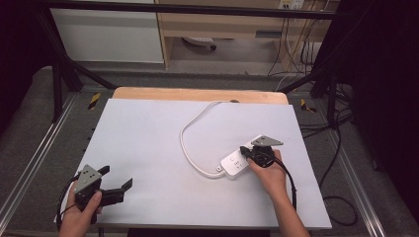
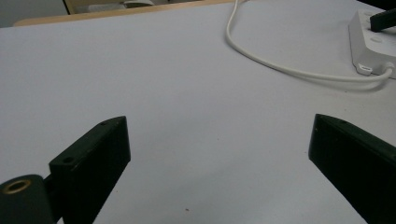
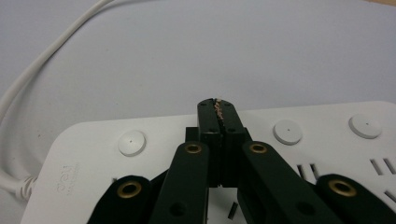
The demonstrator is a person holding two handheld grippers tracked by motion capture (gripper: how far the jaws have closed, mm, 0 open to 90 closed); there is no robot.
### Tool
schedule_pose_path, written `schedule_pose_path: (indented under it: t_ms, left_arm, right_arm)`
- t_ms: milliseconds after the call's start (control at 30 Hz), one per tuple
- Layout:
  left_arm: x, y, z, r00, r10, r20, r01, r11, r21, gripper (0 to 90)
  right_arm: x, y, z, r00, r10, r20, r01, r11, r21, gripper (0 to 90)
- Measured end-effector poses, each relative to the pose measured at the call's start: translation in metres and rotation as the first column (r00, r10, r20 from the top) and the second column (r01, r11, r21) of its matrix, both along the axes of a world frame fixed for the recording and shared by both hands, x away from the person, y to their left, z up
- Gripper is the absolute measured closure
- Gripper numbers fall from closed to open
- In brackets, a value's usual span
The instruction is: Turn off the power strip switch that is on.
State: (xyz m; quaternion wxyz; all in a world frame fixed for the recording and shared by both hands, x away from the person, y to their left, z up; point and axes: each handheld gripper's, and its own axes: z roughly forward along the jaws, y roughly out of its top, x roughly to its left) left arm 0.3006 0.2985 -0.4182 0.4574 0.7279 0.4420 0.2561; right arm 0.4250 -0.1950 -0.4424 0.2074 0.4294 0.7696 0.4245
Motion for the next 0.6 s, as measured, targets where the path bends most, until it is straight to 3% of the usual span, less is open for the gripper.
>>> schedule_pose_path:
  t_ms: [600]
  left_arm:
    - [0.0002,0.0001,-0.0002,1.0,0.0,-0.001,0.0,1.0,0.001,5.4]
  right_arm:
    - [0.0003,-0.001,-0.0006,1.0,-0.001,0.001,0.001,1.0,0.01,90.0]
